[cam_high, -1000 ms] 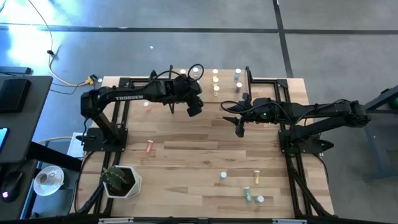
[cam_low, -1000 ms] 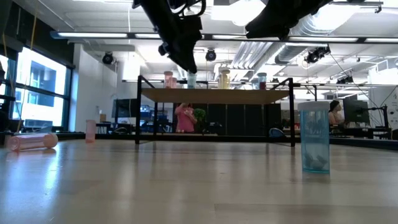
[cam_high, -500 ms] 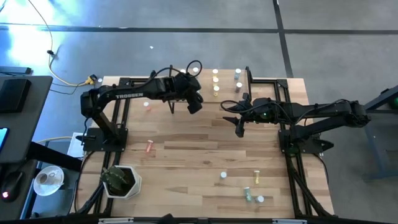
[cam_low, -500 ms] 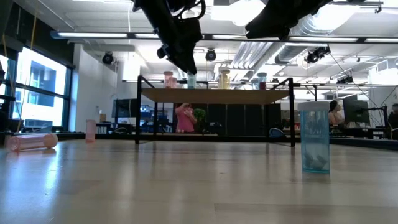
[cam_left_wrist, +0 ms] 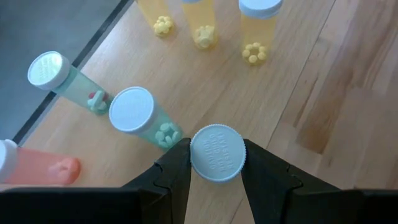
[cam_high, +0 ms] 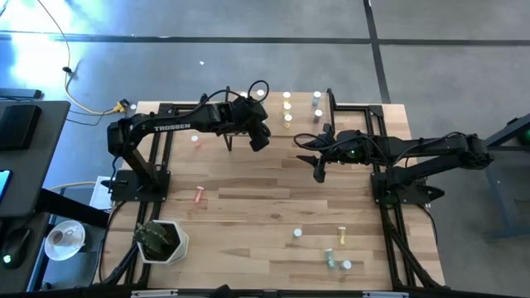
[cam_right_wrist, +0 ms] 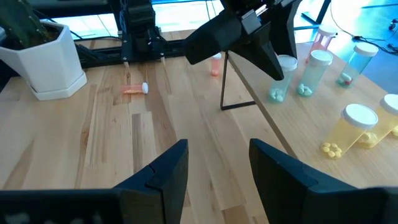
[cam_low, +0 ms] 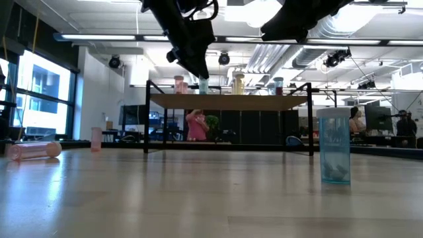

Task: Pick and place medicine bottles onto shelf by color
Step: Put the light blue medicine bottle on the shelf

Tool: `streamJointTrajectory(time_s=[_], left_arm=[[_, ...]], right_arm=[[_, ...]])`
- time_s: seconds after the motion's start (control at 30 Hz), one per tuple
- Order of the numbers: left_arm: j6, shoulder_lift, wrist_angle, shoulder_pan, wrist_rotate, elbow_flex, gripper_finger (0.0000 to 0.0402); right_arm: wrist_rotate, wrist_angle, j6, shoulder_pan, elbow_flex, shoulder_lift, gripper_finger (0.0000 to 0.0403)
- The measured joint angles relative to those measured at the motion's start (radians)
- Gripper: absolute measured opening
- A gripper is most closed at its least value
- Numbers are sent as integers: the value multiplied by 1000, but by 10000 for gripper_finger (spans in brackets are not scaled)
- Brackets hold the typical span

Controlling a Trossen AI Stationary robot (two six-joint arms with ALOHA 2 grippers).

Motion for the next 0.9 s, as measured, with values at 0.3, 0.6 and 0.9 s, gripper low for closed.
streamJointTrajectory(time_s=[0.3, 0.6, 0.9], left_arm=[[0, 2, -10, 0, 22, 0, 142], [8, 3, 10, 0, 13, 0, 169], [9, -8, 19, -1, -13, 0, 171]], right_arm=[[0, 0, 0, 0, 0, 0, 162], [0, 0, 0, 0, 0, 0, 162], [0, 0, 0, 0, 0, 0, 162]])
